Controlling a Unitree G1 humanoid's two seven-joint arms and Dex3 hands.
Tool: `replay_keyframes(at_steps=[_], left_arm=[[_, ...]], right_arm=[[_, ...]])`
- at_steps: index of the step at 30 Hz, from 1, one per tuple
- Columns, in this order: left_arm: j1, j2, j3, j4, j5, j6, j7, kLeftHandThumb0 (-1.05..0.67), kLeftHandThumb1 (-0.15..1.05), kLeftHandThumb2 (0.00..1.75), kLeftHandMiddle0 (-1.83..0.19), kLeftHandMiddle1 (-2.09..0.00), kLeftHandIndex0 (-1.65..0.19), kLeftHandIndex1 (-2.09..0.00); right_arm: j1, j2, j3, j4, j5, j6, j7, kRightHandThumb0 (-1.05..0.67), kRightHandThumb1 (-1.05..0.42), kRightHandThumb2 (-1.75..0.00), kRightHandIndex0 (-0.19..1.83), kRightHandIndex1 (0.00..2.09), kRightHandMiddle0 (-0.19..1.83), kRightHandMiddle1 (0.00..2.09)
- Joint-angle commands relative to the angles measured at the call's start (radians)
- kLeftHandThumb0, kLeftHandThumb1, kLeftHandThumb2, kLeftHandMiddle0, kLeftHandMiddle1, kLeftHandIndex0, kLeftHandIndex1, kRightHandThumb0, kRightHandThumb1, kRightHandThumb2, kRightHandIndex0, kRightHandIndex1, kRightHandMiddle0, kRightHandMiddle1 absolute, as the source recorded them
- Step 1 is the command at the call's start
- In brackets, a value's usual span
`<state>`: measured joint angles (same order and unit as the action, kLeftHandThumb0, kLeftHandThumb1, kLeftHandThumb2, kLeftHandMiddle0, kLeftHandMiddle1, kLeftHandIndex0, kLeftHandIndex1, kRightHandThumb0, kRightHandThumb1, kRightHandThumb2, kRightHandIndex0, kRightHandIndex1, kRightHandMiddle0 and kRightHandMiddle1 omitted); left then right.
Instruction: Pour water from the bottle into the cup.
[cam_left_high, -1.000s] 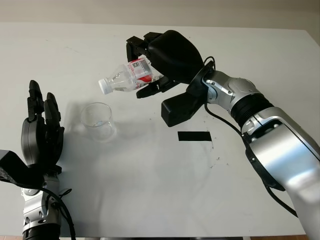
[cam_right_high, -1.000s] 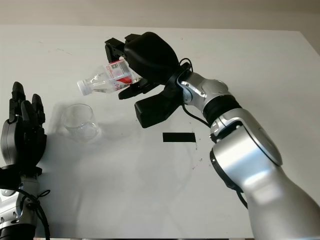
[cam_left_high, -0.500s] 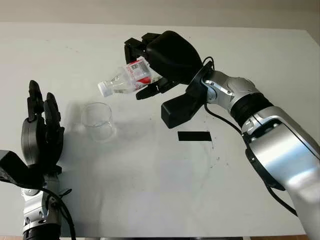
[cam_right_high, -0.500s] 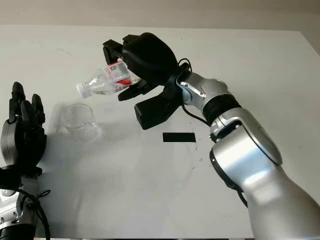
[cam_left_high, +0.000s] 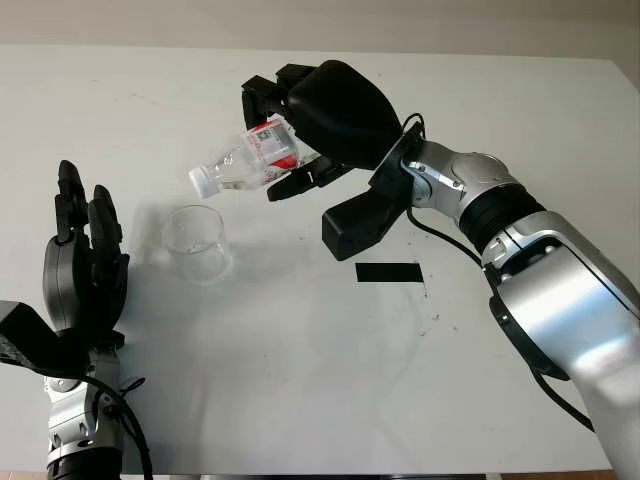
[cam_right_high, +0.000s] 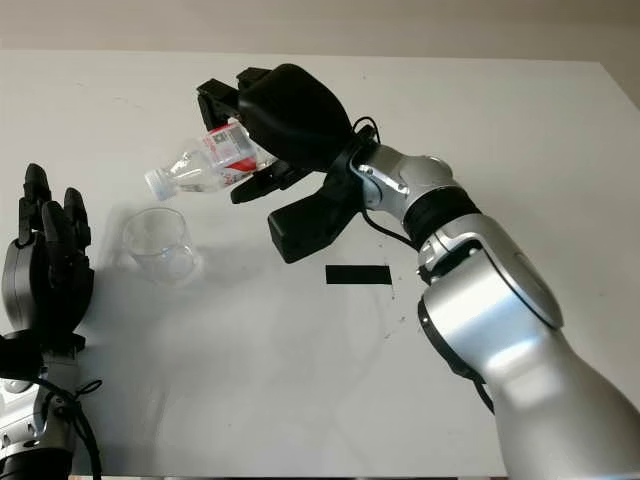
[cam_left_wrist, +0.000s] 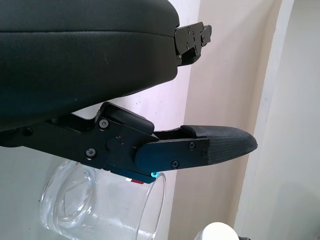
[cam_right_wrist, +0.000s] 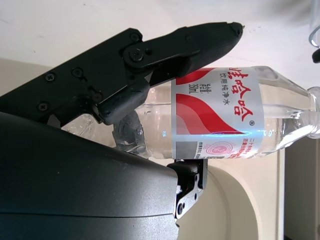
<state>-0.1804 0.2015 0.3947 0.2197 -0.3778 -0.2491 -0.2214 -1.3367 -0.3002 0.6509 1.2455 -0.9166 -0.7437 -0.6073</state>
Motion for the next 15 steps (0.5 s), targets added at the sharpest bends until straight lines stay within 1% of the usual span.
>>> replay_keyframes(at_steps=[1,5,8,11,13,15], left_arm=[[0.032,-0.031,-0.007,0.029,-0.002,-0.006,0.002,-0.76,1.05,0.5,0.16,-0.05,0.19,-0.04],[0.028,-0.033,-0.006,0.029,-0.001,-0.003,0.007,-0.77,1.05,0.49,0.15,-0.06,0.18,-0.04],[0.027,-0.03,-0.008,0.027,0.002,-0.003,0.008,-0.77,1.05,0.49,0.15,-0.06,0.18,-0.04],[0.028,-0.03,-0.008,0.024,0.0,-0.001,0.008,-0.77,1.05,0.5,0.15,-0.06,0.18,-0.04],[0.029,-0.03,-0.007,0.024,0.0,-0.002,0.007,-0.77,1.05,0.5,0.15,-0.06,0.18,-0.04],[0.029,-0.029,-0.007,0.025,0.0,-0.004,0.005,-0.77,1.05,0.5,0.14,-0.06,0.19,-0.04]], right_arm=[[-0.04,0.007,0.01,-0.025,-0.012,-0.016,-0.044,-0.46,-1.05,-0.29,1.16,2.09,0.83,2.09],[-0.045,0.01,0.03,-0.026,-0.037,-0.029,-0.109,-0.5,-1.05,-0.36,1.19,2.09,0.88,2.09],[-0.054,0.01,0.053,-0.032,-0.065,-0.041,-0.147,-0.5,-1.05,-0.37,1.21,2.09,0.91,2.09],[-0.061,0.011,0.077,-0.034,-0.093,-0.059,-0.188,-0.5,-1.05,-0.34,1.22,2.09,0.96,2.09],[-0.067,0.01,0.1,-0.036,-0.124,-0.049,-0.222,-0.5,-1.05,-0.34,1.23,2.09,0.99,2.09],[-0.075,0.008,0.132,-0.04,-0.167,-0.022,-0.265,-0.5,-1.05,-0.22,1.24,2.09,1.01,2.09]])
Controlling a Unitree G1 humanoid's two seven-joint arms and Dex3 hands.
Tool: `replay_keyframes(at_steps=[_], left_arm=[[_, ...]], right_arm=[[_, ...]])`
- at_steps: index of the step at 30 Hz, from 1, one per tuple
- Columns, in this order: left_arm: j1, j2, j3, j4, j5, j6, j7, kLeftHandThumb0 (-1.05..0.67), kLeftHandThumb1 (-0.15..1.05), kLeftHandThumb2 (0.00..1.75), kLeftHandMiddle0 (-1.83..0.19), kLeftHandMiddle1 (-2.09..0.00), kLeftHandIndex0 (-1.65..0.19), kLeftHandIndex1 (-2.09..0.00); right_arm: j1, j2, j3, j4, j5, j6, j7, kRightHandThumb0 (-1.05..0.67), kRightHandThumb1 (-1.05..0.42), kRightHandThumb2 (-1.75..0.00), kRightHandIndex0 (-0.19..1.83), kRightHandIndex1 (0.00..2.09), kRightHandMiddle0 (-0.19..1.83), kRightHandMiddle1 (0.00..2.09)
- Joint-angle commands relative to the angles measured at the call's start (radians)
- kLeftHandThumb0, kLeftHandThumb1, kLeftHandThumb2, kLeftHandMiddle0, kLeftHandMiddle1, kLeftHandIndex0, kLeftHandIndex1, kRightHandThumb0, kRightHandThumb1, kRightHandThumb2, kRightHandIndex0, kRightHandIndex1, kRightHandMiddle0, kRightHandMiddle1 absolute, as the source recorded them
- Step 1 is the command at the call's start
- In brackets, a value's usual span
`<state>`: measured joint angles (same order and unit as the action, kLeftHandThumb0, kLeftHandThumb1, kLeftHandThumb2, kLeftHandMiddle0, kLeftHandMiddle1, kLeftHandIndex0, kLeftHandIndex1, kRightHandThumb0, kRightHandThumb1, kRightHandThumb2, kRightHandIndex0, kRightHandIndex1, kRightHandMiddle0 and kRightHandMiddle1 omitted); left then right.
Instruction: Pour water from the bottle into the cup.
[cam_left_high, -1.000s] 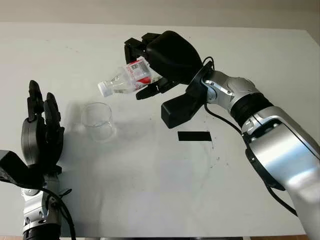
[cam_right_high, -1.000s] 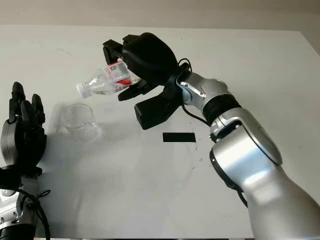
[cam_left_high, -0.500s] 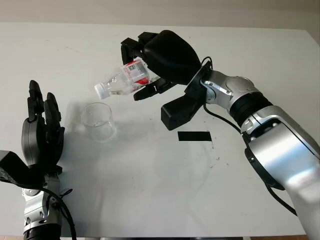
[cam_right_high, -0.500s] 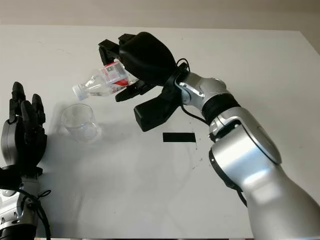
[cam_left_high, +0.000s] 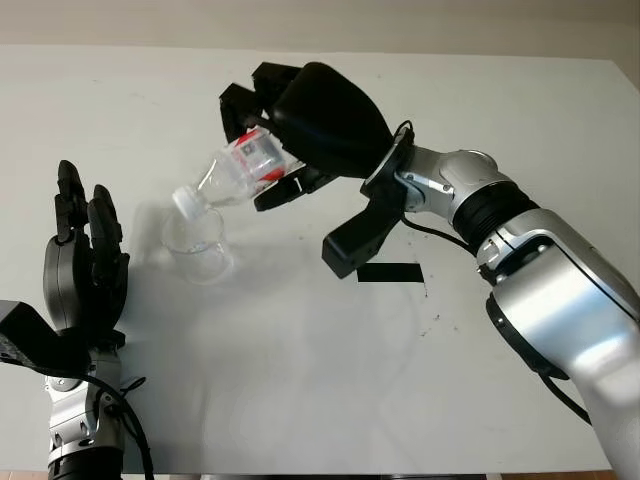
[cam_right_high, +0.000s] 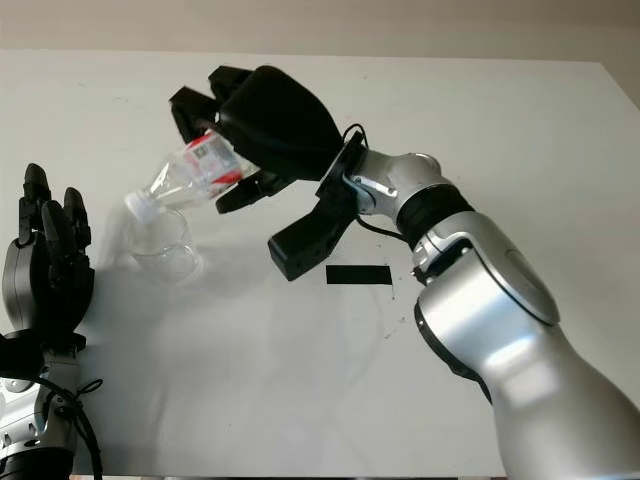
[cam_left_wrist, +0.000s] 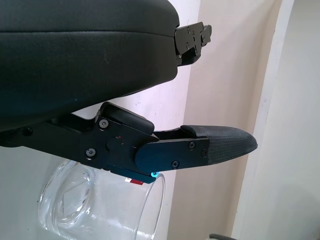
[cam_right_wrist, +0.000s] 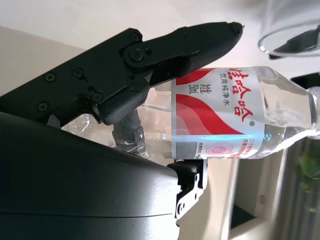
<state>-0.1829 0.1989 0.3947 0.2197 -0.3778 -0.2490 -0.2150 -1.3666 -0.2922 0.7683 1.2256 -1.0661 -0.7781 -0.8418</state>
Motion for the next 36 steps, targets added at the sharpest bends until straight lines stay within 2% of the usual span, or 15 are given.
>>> replay_keyframes(at_steps=[1,8,23,30,36], left_arm=[[0.031,-0.026,-0.007,0.024,-0.002,-0.004,-0.002,-0.76,1.05,0.49,0.14,-0.06,0.19,-0.04],[0.031,-0.026,-0.006,0.023,-0.007,-0.002,-0.007,-0.76,1.05,0.5,0.14,-0.06,0.18,-0.05],[0.025,-0.026,-0.005,0.039,-0.004,-0.01,-0.007,-0.77,1.05,0.49,0.15,-0.05,0.19,-0.05],[0.027,-0.023,-0.007,0.035,0.003,-0.008,-0.004,-0.77,1.05,0.5,0.15,-0.05,0.19,-0.04],[0.027,-0.024,-0.007,0.035,0.003,-0.007,-0.003,-0.77,1.05,0.5,0.15,-0.05,0.19,-0.04]], right_arm=[[-0.049,0.0,0.028,-0.02,-0.035,0.022,-0.054,-0.5,-1.05,-0.19,1.25,2.09,1.01,2.09],[-0.061,-0.002,0.085,-0.008,-0.095,0.054,-0.146,-0.52,-1.05,-0.29,1.27,2.09,1.0,2.09],[-0.073,-0.001,0.117,0.008,-0.108,0.092,-0.171,-0.51,-1.05,-0.26,1.26,2.09,0.95,2.09],[-0.06,0.003,0.091,0.013,-0.069,0.079,-0.162,-0.52,-1.05,-0.28,1.24,2.09,0.93,2.09],[-0.021,0.014,-0.009,0.028,0.081,0.014,-0.038,-0.5,-1.05,-0.35,1.23,2.09,0.99,2.09]])
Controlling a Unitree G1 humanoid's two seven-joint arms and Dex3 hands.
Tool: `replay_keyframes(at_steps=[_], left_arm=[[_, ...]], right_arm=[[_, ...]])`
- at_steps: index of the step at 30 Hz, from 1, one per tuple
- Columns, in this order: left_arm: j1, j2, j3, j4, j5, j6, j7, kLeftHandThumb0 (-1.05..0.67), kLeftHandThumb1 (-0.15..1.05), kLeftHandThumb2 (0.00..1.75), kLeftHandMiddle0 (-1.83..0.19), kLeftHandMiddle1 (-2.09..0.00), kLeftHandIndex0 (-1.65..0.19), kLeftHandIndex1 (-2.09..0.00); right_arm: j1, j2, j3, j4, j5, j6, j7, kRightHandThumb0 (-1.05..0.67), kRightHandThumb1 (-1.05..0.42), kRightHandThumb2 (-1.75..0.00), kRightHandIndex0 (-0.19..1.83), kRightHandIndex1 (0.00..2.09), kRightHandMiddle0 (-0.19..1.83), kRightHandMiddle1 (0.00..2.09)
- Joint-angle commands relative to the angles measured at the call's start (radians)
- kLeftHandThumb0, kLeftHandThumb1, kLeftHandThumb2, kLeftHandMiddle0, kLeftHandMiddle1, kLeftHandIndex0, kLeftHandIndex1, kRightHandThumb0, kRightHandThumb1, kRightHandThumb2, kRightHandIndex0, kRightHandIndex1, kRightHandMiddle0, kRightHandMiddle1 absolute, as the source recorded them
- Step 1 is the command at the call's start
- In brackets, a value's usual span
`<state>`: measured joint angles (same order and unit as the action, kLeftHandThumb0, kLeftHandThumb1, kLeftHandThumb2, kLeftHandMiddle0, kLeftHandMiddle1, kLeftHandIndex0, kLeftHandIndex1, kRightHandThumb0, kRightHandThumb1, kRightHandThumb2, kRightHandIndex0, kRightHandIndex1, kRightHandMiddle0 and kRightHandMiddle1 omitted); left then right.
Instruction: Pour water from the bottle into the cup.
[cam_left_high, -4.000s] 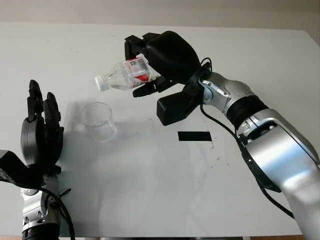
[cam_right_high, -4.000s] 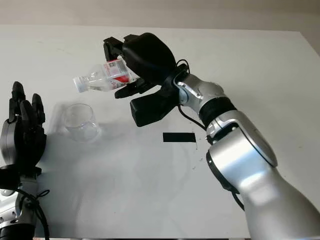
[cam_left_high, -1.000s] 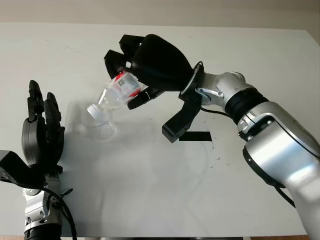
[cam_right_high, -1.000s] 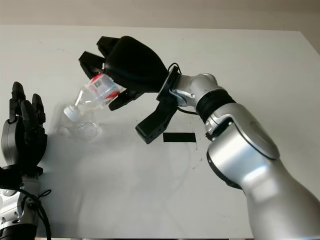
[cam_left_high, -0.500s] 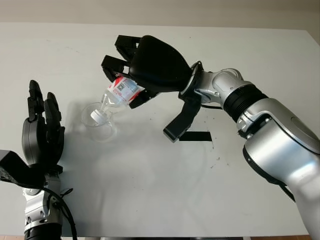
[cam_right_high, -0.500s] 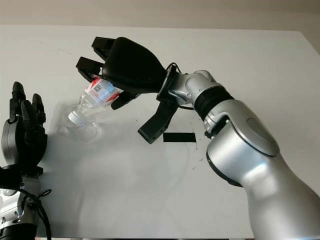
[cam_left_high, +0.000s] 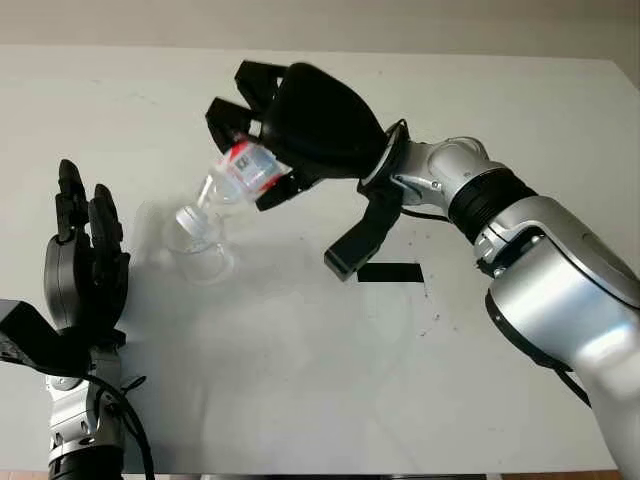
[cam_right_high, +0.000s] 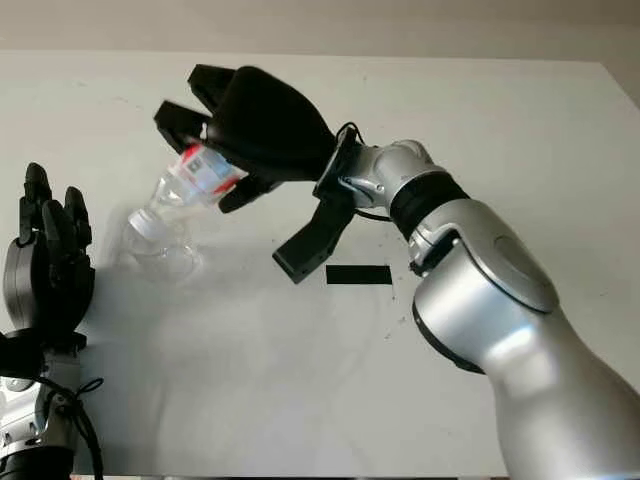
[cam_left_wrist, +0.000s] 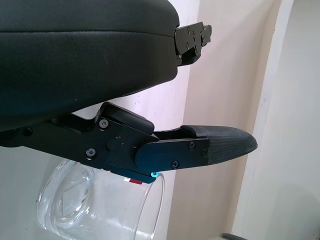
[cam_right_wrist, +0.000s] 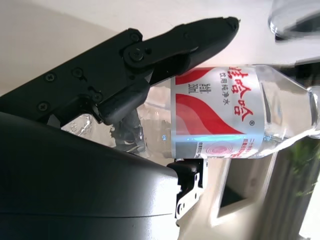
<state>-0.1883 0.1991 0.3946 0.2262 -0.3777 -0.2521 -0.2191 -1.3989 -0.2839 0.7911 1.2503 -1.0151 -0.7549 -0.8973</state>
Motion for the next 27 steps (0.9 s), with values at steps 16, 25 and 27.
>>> replay_keyframes(at_steps=[16,25,27], left_arm=[[0.028,-0.012,-0.001,0.039,-0.001,0.002,-0.013,-0.77,1.05,0.49,0.16,-0.05,0.18,-0.05],[0.025,-0.002,0.002,0.042,-0.007,0.008,-0.024,-0.77,1.05,0.5,0.16,-0.05,0.19,-0.05],[0.024,-0.001,0.004,0.042,-0.009,0.011,-0.025,-0.77,1.05,0.5,0.16,-0.06,0.18,-0.05]], right_arm=[[0.251,0.099,-0.514,-0.034,0.699,0.003,0.773,-0.37,-1.05,-0.45,1.22,2.09,0.81,2.09],[0.38,0.161,-0.747,-0.148,1.032,0.17,1.137,-0.38,-1.05,-0.53,1.3,2.09,0.99,2.09],[0.414,0.173,-0.795,-0.209,1.118,0.257,1.228,-0.39,-1.05,-0.55,1.3,2.09,1.0,2.09]])
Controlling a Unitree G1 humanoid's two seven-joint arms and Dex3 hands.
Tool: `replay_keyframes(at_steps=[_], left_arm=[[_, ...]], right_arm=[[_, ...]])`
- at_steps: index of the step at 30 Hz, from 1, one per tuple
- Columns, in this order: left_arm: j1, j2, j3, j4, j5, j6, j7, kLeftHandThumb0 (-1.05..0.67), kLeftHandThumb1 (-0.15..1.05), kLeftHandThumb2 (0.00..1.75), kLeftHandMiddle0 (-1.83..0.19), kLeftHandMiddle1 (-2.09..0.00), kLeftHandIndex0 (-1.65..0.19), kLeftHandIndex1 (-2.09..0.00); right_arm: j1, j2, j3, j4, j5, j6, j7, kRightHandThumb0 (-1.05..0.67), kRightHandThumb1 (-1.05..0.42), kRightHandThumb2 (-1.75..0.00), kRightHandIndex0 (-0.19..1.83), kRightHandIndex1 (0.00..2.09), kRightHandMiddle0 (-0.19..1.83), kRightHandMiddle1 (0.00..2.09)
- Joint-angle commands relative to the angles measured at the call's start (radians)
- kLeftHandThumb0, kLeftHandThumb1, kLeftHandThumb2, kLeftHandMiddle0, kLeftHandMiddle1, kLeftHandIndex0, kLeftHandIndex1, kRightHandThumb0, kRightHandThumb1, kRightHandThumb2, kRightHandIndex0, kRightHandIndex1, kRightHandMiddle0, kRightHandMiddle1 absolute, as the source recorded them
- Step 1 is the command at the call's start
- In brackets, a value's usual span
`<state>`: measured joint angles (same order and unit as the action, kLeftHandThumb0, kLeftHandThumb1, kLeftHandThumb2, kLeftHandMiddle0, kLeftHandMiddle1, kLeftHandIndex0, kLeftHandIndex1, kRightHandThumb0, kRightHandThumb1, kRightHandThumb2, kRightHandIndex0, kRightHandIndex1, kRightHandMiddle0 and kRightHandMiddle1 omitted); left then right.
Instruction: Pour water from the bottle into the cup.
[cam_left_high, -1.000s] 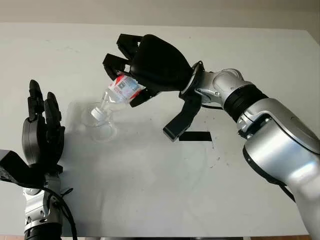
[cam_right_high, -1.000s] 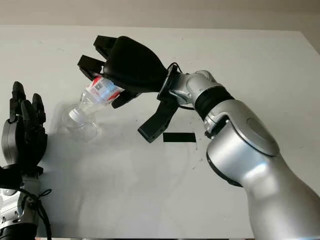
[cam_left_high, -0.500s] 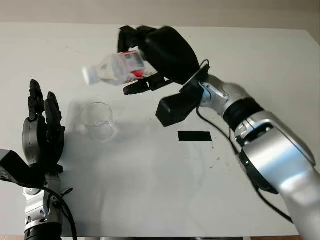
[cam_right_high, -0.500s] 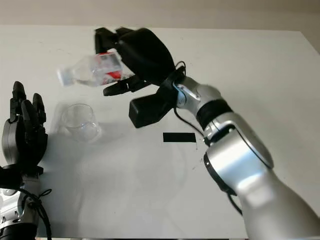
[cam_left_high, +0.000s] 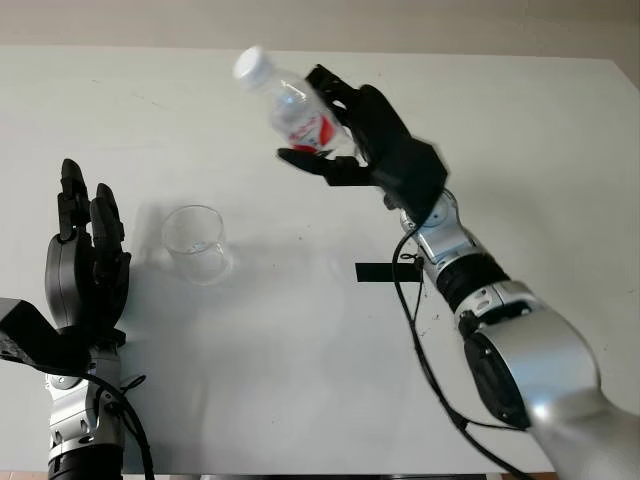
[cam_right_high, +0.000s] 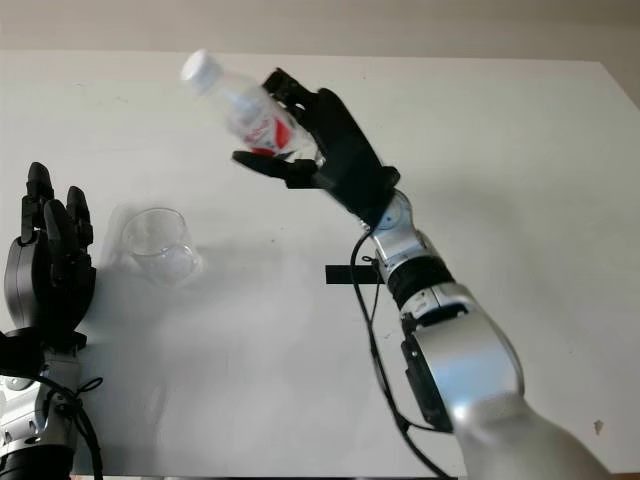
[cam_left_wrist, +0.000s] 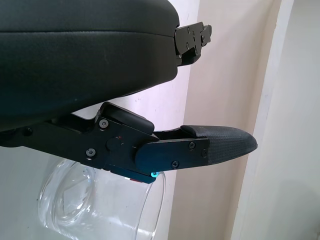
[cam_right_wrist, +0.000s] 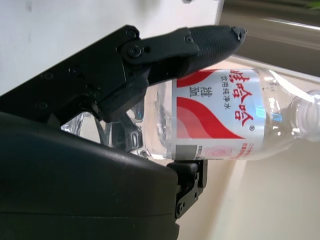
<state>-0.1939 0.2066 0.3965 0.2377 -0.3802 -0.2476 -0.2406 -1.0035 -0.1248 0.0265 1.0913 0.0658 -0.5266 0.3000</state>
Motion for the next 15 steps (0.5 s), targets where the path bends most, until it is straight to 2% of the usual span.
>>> replay_keyframes(at_steps=[1,5,9,15], left_arm=[[0.029,-0.008,0.003,0.032,-0.006,0.007,-0.003,-0.77,1.05,0.5,0.15,-0.06,0.18,-0.05],[0.03,-0.008,0.003,0.031,-0.009,0.005,-0.01,-0.76,1.05,0.5,0.15,-0.05,0.17,-0.06],[0.03,-0.007,0.003,0.036,-0.009,0.0,-0.02,-0.76,1.05,0.52,0.16,-0.05,0.17,-0.06],[0.035,-0.007,0.003,0.03,-0.005,0.004,-0.018,-0.76,1.05,0.54,0.17,-0.05,0.18,-0.05]], right_arm=[[0.038,0.019,-0.051,-0.089,0.077,0.076,0.065,-0.39,-1.05,-0.55,1.31,2.09,1.01,2.09],[0.133,0.009,-0.087,-0.289,0.165,0.274,0.142,-0.39,-1.05,-0.56,1.29,2.09,1.03,2.09],[0.218,-0.025,-0.092,-0.451,0.169,0.384,0.162,-0.39,-1.05,-0.58,1.25,2.09,0.98,2.09],[0.331,-0.071,-0.109,-0.604,0.156,0.418,0.162,-0.4,-1.05,-0.47,1.04,2.09,0.7,2.09]])
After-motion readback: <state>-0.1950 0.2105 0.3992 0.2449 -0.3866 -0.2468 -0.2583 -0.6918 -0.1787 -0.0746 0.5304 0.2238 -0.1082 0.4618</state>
